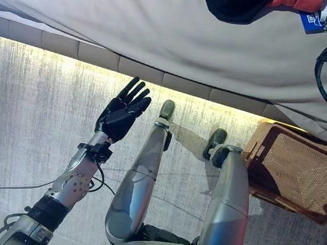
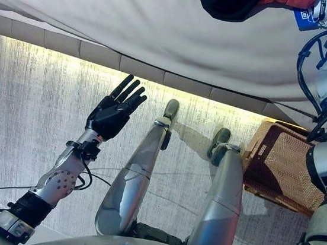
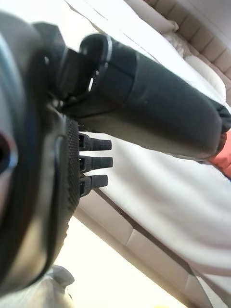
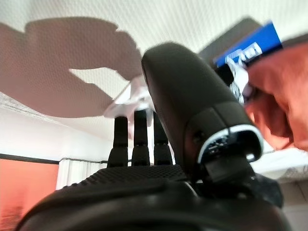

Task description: Pick up the clothes from the bed and place them into the basket

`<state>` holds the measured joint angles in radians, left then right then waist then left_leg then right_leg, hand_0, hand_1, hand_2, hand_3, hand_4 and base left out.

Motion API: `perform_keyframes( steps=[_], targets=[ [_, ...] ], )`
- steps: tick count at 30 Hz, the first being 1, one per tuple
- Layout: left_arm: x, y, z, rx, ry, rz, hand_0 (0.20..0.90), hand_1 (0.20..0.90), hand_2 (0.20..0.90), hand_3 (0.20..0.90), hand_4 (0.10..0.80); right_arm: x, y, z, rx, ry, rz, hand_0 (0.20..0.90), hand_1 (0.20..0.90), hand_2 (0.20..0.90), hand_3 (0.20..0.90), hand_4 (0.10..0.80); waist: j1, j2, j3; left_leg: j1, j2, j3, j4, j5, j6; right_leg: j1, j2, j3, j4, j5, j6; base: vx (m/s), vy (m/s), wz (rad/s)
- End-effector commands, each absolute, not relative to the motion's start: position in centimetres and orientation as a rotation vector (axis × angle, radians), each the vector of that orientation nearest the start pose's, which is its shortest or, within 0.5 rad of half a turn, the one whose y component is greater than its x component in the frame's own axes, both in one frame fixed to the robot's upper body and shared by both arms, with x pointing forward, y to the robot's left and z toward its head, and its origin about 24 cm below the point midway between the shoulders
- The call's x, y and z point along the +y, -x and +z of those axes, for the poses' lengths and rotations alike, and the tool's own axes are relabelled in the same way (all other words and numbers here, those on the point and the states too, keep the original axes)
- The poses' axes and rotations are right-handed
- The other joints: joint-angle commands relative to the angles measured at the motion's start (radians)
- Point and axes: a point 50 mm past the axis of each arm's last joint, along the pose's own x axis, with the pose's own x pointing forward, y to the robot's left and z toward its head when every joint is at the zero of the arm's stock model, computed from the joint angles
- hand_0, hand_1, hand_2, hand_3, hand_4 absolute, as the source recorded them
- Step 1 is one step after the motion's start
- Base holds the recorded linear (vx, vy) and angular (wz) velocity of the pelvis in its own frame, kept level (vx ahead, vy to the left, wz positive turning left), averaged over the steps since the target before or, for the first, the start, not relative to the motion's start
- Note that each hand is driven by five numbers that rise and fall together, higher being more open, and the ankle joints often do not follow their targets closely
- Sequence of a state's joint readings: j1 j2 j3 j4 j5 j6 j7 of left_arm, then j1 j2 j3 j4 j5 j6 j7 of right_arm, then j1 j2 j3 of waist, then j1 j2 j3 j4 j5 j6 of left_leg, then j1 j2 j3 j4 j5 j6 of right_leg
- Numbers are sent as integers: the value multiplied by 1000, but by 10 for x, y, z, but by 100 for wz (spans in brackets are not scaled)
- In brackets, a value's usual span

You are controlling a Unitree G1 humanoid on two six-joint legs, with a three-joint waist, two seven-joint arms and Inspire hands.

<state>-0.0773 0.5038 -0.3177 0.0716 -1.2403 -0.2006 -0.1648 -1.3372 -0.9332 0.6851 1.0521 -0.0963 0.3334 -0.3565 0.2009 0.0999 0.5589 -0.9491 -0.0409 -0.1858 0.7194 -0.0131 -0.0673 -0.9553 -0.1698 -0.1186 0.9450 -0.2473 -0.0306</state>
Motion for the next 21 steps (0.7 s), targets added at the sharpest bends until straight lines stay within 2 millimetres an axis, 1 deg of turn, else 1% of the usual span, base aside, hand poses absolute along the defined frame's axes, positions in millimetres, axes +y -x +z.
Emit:
perform_keyframes(
  steps=[1, 5, 6, 9, 11, 14, 15, 21],
  targets=[
    [193, -252, 95, -235, 745, -367, 900, 900, 900, 900, 800, -364, -339, 358, -91, 1236, -1011, 300, 300, 300, 200, 100, 5, 25, -39, 27, -48, 65, 170, -214, 107, 71, 46, -26, 0, -25, -22, 0, 0, 0],
    [191, -248, 93, -225, 744, -382, 900, 900, 900, 900, 800, -373, -332, 359, -51, 1269, -1039, 300, 300, 300, 200, 100, 9, 17, -39, 90, -48, 67, 153, -213, 99, 138, 39, -38, -33, -22, -23, 1, 16, 1],
    [191, -245, 92, -224, 746, -388, 900, 900, 900, 900, 800, -378, -329, 356, -38, 1277, -1042, 300, 300, 300, 200, 100, 6, 14, -39, 131, -46, 70, 135, -204, 95, 179, 37, -41, -52, -22, -23, 7, 87, 3],
    [192, -245, 91, -225, 749, -400, 900, 900, 900, 900, 800, -385, -325, 351, -19, 1278, -1047, 300, 300, 300, 200, 100, 2, 4, -39, 208, -42, 81, 87, -198, 90, 261, 33, -46, -99, -20, -20, -1, 85, -2],
    [192, -247, 91, -223, 744, -403, 900, 900, 900, 900, 800, -391, -323, 344, 4, 1290, -1040, 300, 300, 300, 200, 100, -4, -10, -39, 286, -40, 90, 39, -195, 84, 343, 29, -47, -147, -13, -14, 1, 100, -7],
    [190, -249, 93, -225, 740, -411, 900, 900, 900, 900, 800, -401, -316, 341, 25, 1288, -1042, 300, 300, 300, 200, 100, -14, -30, -40, 396, -33, 101, -28, -190, 79, 453, 22, -46, -223, 2, -5, -3, 106, -13],
    [190, -250, 93, -225, 739, -412, 900, 900, 900, 900, 800, -402, -315, 341, 28, 1288, -1043, 300, 300, 300, 200, 100, -16, -33, -47, 395, -33, 102, -47, -162, 81, 455, 18, -53, -245, 28, -10, -23, 98, -15],
    [181, -253, 86, -192, 742, -393, 900, 900, 900, 900, 800, -418, -304, 334, 59, 1269, -1046, 300, 300, 300, 200, 100, -40, -75, -130, 556, -10, 123, -174, -163, 80, 619, 11, -43, -412, 68, 7, 54, 98, -15]
  ],
)
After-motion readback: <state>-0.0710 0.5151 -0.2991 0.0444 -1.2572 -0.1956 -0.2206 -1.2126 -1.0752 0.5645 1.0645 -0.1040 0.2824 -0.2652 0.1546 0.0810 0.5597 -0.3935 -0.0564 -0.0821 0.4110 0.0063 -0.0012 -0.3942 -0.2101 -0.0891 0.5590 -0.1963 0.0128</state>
